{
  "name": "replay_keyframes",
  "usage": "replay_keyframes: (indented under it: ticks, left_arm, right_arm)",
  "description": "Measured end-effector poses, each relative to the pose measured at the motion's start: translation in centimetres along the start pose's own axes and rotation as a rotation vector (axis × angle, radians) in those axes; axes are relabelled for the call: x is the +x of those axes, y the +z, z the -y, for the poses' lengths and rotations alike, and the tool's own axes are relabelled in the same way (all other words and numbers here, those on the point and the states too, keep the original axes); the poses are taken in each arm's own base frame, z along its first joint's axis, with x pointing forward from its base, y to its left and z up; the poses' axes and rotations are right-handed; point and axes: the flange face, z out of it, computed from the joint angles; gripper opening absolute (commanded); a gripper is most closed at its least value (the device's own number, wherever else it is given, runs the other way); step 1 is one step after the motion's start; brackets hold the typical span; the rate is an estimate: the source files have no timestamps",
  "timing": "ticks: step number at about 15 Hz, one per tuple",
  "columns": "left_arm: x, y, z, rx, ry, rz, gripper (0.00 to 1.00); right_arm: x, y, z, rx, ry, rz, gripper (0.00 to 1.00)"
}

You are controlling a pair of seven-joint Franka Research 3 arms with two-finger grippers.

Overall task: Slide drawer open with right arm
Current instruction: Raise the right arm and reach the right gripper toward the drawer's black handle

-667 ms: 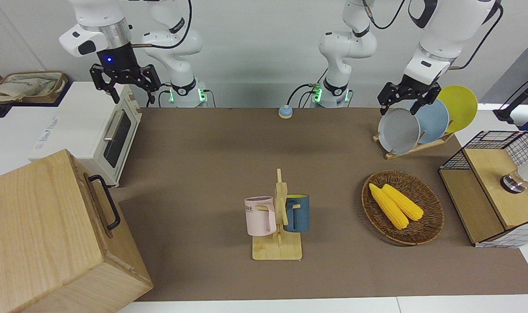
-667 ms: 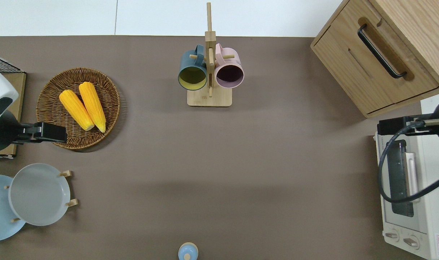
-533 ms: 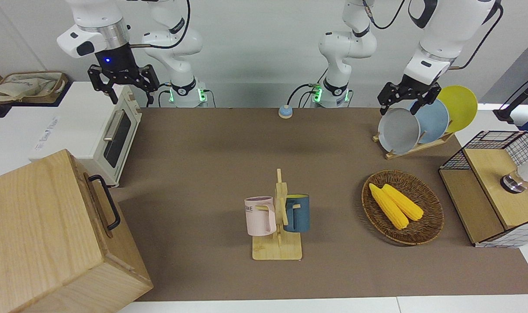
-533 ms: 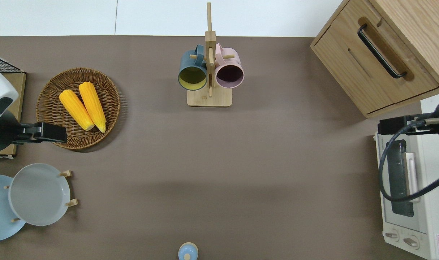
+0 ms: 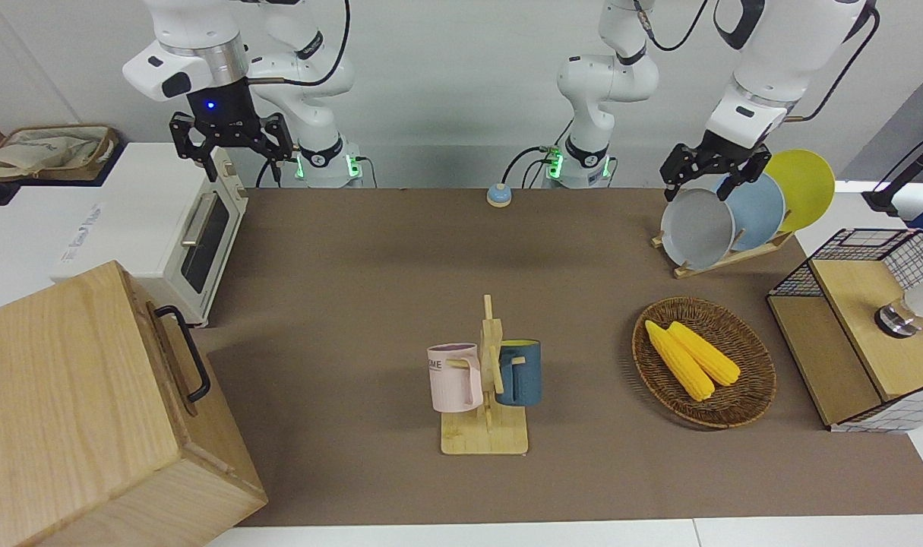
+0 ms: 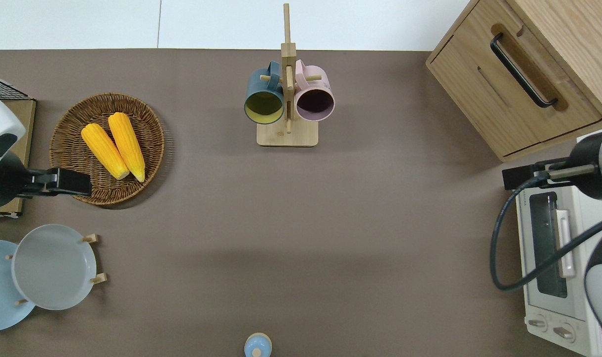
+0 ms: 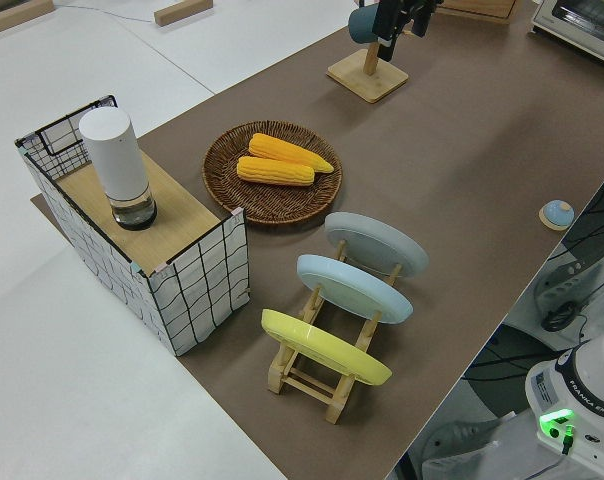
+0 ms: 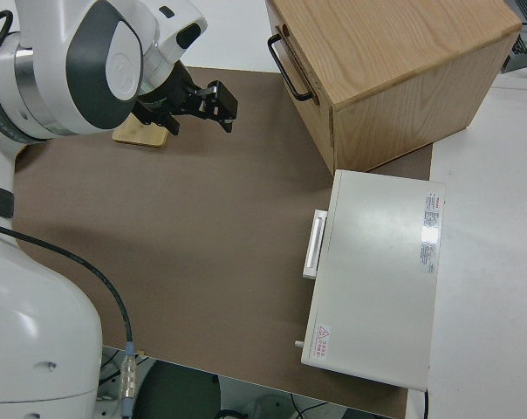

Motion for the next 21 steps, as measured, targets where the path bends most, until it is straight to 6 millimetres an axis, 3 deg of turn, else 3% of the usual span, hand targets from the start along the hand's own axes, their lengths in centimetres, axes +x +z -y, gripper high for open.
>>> replay_keyframes:
  ticks: [3,7,13,17,21]
  left_arm:
    - [0.0,0.0,0.0,0.000,0.000,0.000,1.00]
    - [0.0,0.0,0.0,0.000,0.000,0.000,1.00]
    - [0.0,0.0,0.0,0.000,0.000,0.000,1.00]
    - [0.0,0.0,0.0,0.000,0.000,0.000,1.00]
    - [0.0,0.0,0.0,0.000,0.000,0.000,1.00]
  right_arm:
    - [0.5,0.5,2.8,-0.135,-0.056,-0.002,0.987]
    - [1.4,2.5,9.6,-0.292,-0.078,-0.014,0.987]
    - [2.8,4.4,11.1,-0.525,-0.145,-0.031,0.987]
    - [3.3,6.0,13.3,-0.691,-0.213,-0.029,0.987]
    - [3.5,9.1,15.7,-0.829,-0.256,-0.027,0.987]
